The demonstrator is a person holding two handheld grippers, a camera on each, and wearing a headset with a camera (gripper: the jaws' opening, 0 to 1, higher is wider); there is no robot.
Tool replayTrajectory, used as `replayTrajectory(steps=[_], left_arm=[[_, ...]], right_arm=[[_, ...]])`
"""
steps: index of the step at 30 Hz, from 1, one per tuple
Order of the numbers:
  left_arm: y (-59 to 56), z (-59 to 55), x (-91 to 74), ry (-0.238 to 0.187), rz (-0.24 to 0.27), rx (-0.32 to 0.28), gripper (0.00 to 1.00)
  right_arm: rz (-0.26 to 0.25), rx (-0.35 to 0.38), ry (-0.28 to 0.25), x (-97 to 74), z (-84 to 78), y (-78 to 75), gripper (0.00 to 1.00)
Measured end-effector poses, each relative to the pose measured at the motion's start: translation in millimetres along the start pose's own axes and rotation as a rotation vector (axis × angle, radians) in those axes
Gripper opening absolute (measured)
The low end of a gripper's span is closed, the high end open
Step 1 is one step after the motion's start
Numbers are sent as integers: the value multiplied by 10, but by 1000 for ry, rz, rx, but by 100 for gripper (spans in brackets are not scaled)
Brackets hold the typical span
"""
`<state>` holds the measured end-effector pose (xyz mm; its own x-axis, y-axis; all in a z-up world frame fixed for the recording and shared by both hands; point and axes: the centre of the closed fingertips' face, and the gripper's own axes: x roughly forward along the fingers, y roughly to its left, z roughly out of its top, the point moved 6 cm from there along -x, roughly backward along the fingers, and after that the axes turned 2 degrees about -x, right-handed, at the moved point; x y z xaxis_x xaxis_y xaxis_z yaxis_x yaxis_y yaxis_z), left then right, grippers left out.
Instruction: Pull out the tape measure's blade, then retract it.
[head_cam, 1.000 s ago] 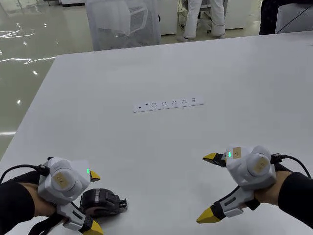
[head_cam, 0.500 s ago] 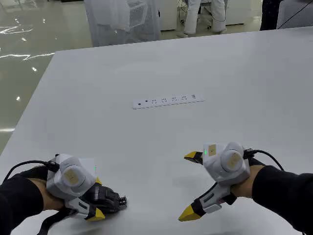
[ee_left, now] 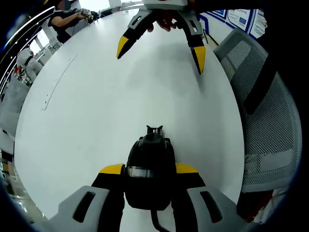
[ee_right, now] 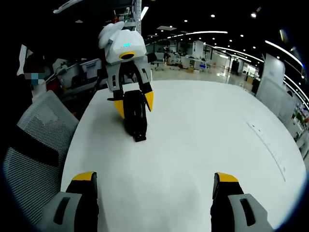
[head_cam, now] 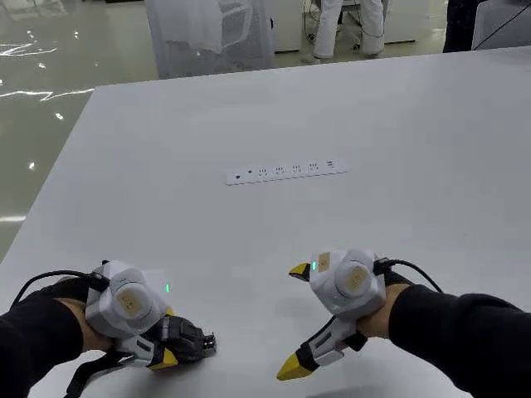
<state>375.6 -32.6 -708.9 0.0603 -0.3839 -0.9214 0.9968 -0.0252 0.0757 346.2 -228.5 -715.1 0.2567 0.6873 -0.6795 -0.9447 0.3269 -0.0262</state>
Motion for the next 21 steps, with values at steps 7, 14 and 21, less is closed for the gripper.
replayTrajectory(steps=[7, 14, 21], left_arm=[[-11, -6, 14, 8, 11, 10, 32], [-30, -9, 23, -6, 28, 14, 31], [-11, -30, 25, -39, 5, 25, 31]], right_arm=[[3, 18, 2, 213, 82, -5, 99], [13, -9, -6, 376, 264, 38, 99], [48, -67, 9, 514, 369, 114, 83]])
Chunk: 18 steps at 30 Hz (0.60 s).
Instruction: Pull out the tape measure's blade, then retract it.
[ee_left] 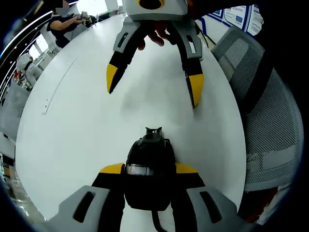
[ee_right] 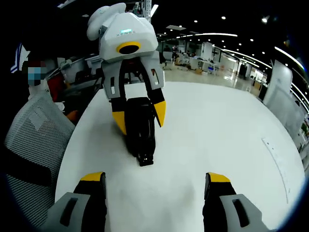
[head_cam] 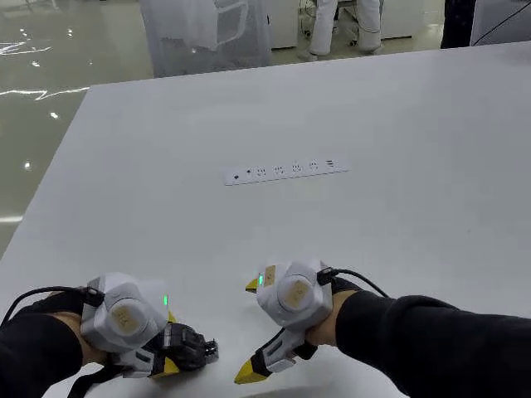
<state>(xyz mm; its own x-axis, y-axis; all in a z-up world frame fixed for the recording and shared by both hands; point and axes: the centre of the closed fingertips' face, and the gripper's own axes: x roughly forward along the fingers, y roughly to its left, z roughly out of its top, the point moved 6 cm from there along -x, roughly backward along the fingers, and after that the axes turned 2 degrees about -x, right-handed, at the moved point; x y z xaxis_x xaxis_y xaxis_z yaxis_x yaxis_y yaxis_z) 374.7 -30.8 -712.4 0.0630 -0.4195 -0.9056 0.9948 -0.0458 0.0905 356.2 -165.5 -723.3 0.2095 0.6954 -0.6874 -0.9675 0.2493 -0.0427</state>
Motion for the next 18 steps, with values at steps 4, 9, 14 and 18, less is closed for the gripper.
replayTrajectory(steps=[4, 9, 14, 18], left_arm=[[-7, -5, -1, -15, 1, 3, 31], [0, -5, -1, -30, -3, 0, 31], [-6, -11, -5, -44, 0, 2, 31], [3, -14, -3, -53, -5, -11, 32]], right_arm=[[12, -36, -6, 55, 59, 24, 70], [36, -74, 0, 113, 85, 39, 60], [54, -77, 7, 192, 125, 27, 49], [72, -42, -6, 258, 185, 51, 42]])
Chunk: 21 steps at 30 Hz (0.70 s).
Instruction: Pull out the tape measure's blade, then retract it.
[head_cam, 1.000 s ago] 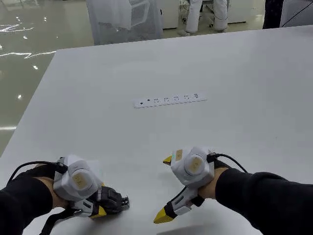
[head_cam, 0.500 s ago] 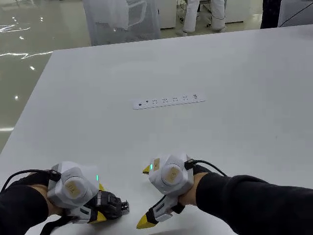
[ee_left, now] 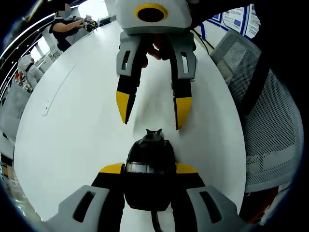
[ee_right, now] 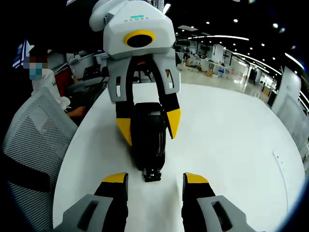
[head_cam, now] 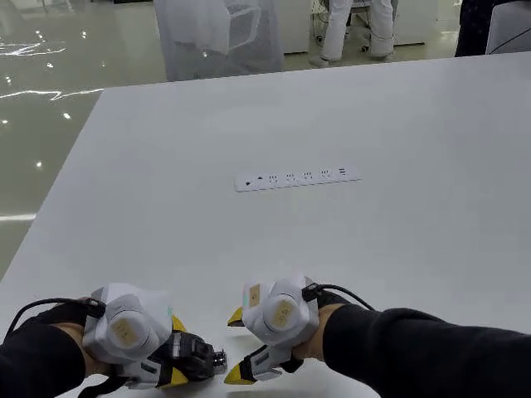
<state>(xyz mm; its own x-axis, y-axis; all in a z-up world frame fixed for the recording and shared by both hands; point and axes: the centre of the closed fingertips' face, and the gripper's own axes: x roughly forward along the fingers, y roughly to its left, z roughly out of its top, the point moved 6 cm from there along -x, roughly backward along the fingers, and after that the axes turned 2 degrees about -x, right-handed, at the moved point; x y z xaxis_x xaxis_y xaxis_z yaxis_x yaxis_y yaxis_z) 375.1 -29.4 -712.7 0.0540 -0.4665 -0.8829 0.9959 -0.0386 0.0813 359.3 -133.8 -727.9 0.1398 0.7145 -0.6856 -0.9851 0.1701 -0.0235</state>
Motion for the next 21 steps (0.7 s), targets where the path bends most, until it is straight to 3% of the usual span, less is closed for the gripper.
replayTrajectory(steps=[7, 10, 14, 17, 19, 20, 21], left_arm=[[0, 1, 2, 3, -2, -2, 32], [1, 1, 2, 1, -1, -2, 32], [2, 2, 3, -3, -3, 1, 32], [1, 2, 6, -5, -6, 1, 32], [-5, 5, 8, -5, -6, 3, 32], [-7, 4, 8, -4, -6, 5, 32], [-13, 2, 9, -2, -6, 14, 32]], right_arm=[[25, -68, 61, 130, -75, 79, 26], [20, -64, 65, 151, -75, 65, 25], [0, -69, 68, 185, -62, 38, 14], [6, -51, 66, 208, -57, 57, 15], [9, -99, 73, 225, -55, 67, 17], [-1, -85, 82, 214, -62, 56, 11], [11, -48, 70, 206, -49, 48, 12]])
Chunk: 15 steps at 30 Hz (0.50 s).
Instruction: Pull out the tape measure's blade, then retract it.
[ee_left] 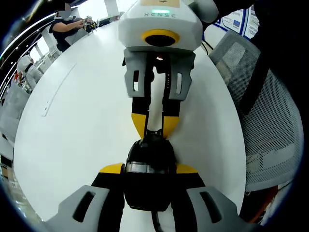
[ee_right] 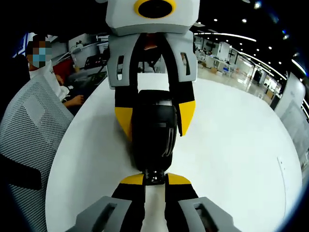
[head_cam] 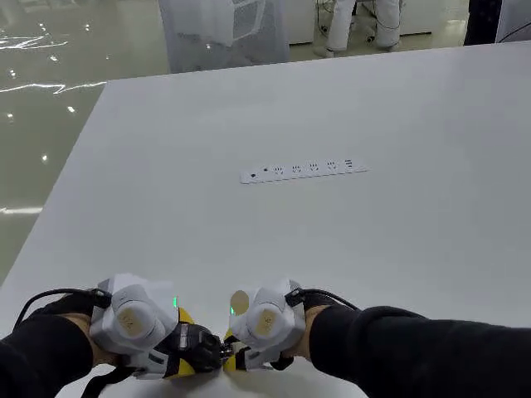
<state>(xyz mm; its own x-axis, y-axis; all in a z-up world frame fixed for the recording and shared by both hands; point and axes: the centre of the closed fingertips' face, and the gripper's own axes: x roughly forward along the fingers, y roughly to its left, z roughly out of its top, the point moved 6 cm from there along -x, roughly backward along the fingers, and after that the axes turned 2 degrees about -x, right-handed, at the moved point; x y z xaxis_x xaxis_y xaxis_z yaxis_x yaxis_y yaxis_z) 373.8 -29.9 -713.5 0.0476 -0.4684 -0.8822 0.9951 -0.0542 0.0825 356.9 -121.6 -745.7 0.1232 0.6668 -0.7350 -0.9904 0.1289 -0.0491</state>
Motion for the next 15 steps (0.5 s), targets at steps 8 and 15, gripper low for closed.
replayTrajectory(steps=[8, 15], left_arm=[[0, -22, -22, -29, 10, -14, 32], [-2, -21, -20, -29, 9, -12, 32]], right_arm=[[27, 17, 4, -53, -66, -15, 10], [33, 34, 1, -42, -66, -10, 10]])
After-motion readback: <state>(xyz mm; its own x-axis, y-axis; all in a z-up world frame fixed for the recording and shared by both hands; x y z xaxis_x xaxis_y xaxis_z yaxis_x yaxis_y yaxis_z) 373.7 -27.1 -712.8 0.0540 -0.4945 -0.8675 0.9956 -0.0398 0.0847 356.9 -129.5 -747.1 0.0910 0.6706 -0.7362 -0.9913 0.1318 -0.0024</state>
